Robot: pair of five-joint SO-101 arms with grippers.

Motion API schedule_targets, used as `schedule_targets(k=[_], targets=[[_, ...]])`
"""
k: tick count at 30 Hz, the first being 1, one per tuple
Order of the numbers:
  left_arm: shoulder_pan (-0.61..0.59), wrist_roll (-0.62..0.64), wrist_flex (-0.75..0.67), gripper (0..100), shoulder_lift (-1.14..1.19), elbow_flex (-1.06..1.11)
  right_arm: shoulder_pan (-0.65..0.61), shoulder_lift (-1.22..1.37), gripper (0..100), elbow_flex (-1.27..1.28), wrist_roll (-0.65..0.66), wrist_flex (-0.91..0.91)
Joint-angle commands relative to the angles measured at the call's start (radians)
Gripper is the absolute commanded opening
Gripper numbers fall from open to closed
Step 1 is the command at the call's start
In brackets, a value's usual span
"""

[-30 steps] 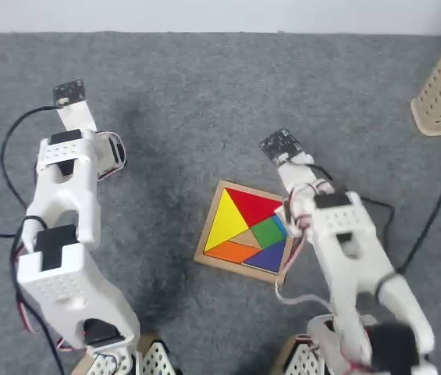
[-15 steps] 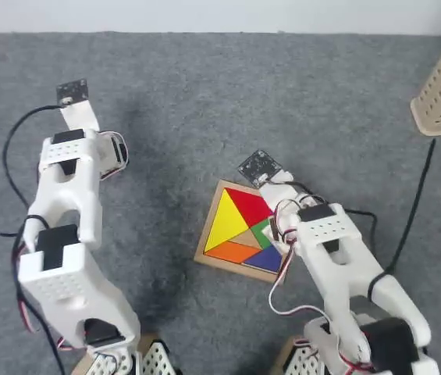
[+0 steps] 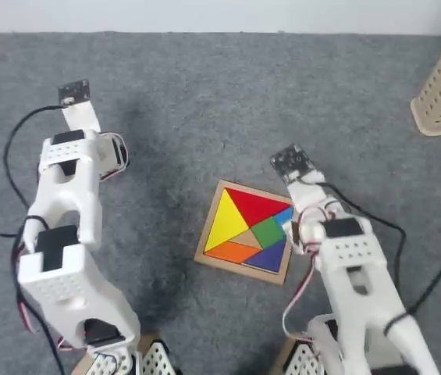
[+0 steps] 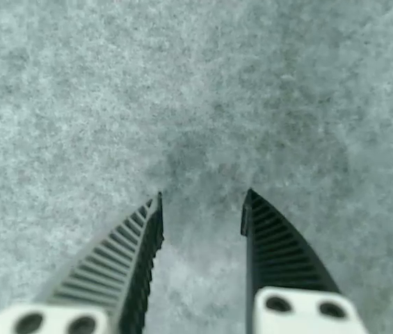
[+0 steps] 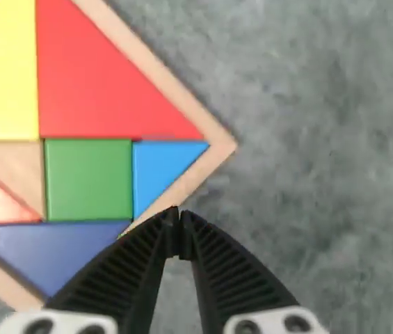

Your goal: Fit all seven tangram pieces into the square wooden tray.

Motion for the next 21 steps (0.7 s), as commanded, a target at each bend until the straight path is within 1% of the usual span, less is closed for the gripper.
schedule_targets(k=[1, 7, 10, 12, 18, 21], targets=[[0.005, -0.009, 0.026, 17, -0.180, 0.056, 0.021, -0.159, 0.6, 0.084, -0.014, 0.018], [0.002, -0.014, 0.025, 17, -0.428, 0.254, 0.021, -0.278, 0.6, 0.210, -0.014, 0.019], [0.002, -0.060, 0.025, 17, -0.585, 0.360, 0.021, -0.338, 0.6, 0.261, -0.014, 0.019], [0.002, -0.087, 0.026, 17, -0.697, 0.433, 0.021, -0.383, 0.6, 0.284, -0.014, 0.051], [0.002, -0.186, 0.029, 17, -1.025, 0.656, 0.021, -0.541, 0.6, 0.298, -0.014, 0.228], [0.002, -0.232, 0.032, 17, -1.189, 0.753, 0.030, -0.630, 0.6, 0.338, -0.014, 0.243]])
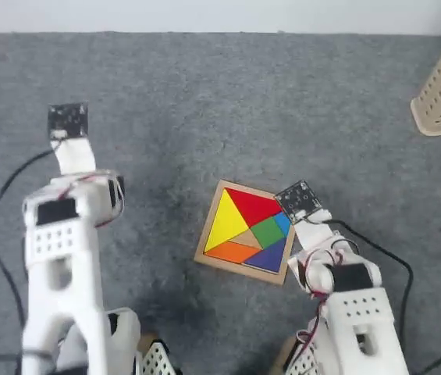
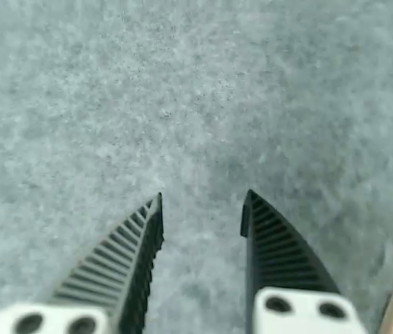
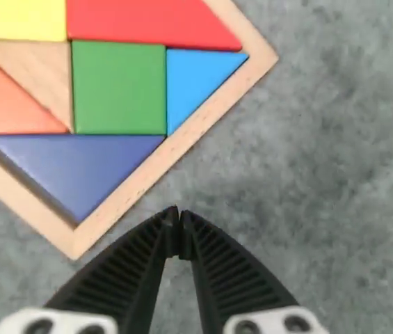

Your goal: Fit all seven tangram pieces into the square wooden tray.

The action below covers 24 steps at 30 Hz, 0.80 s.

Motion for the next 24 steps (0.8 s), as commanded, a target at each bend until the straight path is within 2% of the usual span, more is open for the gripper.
schedule_targets(k=[1, 8, 10, 18, 24], targets=[[0.000, -0.071, 0.012, 17, -0.290, 0.120, 0.039, -0.150, 0.6, 0.046, -0.011, 0.039], [-0.086, -0.103, 0.187, 18, -0.703, 0.213, 0.179, -0.384, 0.6, 0.166, -0.009, 0.065], [-0.100, -0.104, 0.250, 18, -0.815, 0.211, 0.196, -0.447, 0.6, 0.172, -0.009, 0.116], [-0.103, -0.106, 0.359, 18, -1.189, 0.208, 0.211, -0.697, 0.6, 0.167, -0.009, 0.289], [-0.095, -0.106, 0.442, 18, -1.188, 0.147, 0.211, -0.674, 0.6, 0.153, -0.009, 0.298]])
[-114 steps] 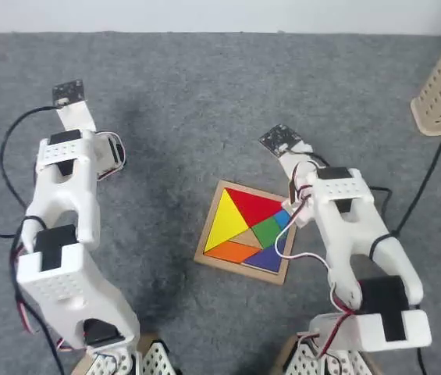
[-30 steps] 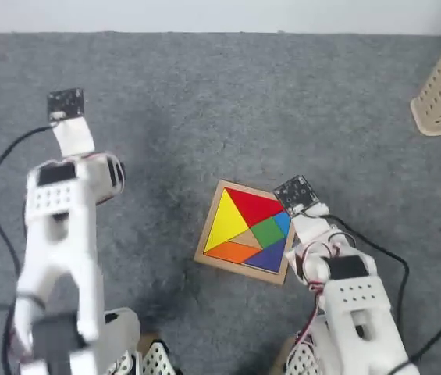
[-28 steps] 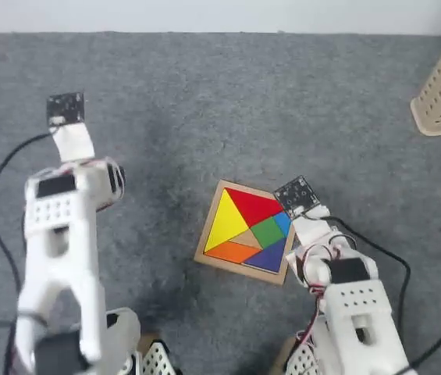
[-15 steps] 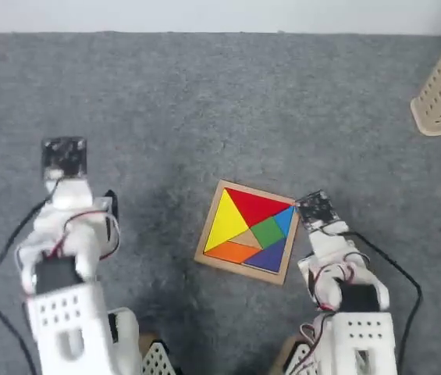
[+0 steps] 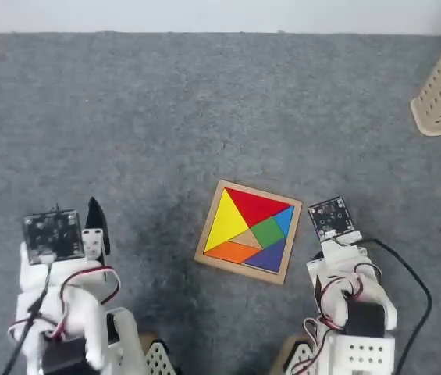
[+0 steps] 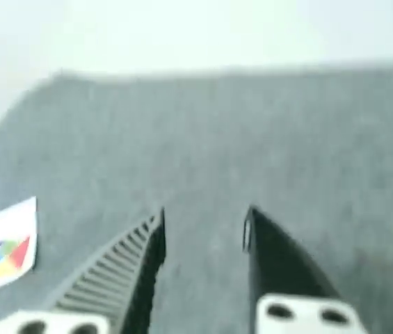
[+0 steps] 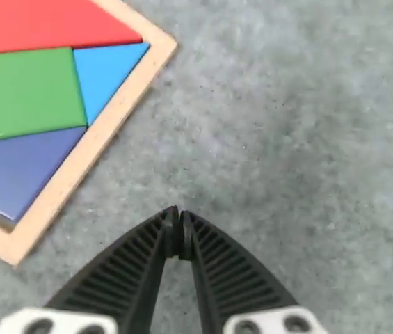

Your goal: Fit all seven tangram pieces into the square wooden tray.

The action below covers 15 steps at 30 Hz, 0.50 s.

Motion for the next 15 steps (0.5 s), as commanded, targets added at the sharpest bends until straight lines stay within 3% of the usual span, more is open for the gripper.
schedule_targets(k=[1, 5, 8, 15], targets=[[0.002, -0.012, 0.054, 18, -0.021, -0.062, 0.010, -0.008, 0.6, -0.025, -0.011, 0.010], [0.000, -0.011, 0.115, 18, -0.021, -0.005, 0.010, -0.008, 0.6, 0.038, -0.011, -0.001], [-0.003, -0.008, 0.077, 18, -0.021, 0.107, 0.010, -0.007, 0.6, 0.080, -0.011, -0.025], [-0.006, -0.006, -0.227, 17, -0.021, 0.499, 0.010, -0.007, 0.6, 0.078, -0.011, 0.001]])
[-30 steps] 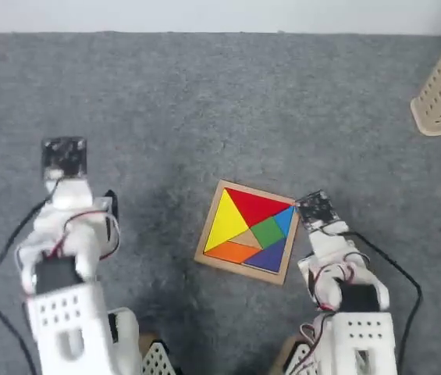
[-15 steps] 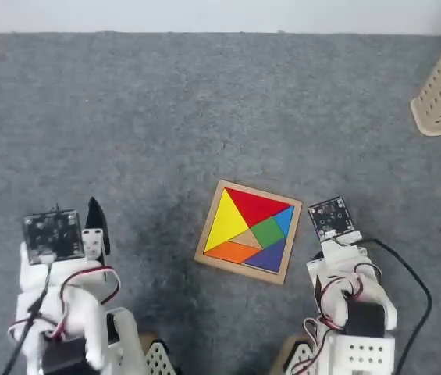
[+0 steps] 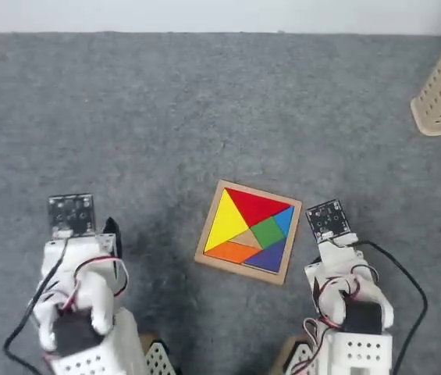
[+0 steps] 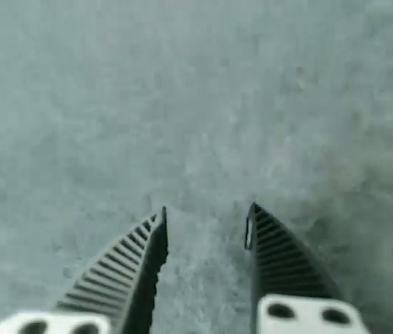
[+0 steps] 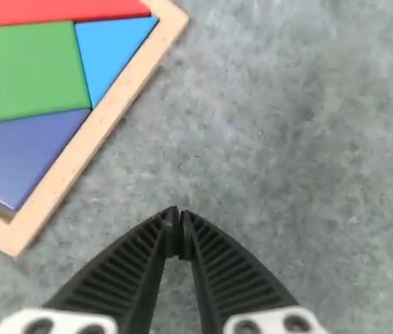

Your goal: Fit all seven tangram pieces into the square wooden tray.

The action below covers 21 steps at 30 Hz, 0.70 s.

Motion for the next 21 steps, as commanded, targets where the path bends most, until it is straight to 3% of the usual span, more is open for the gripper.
schedule_targets(k=[1, 3, 6, 11, 21], targets=[[-0.008, -0.006, -0.242, 17, -0.020, 0.237, 0.013, -0.008, 0.6, 0.017, -0.011, 0.008], [-0.006, -0.005, -0.258, 15, -0.018, 0.234, 0.013, -0.008, 0.6, 0.017, -0.011, 0.018], [0.017, -0.005, -0.275, 0, -0.015, 0.240, 0.013, 0.001, 0.6, 0.017, -0.011, 0.019], [0.069, -0.005, -0.137, 1, -0.014, 0.240, 0.012, -0.007, 0.6, 0.017, -0.011, 0.019], [0.087, -0.008, -0.121, 1, -0.015, 0.240, 0.012, -0.008, 0.6, 0.017, -0.011, 0.022]])
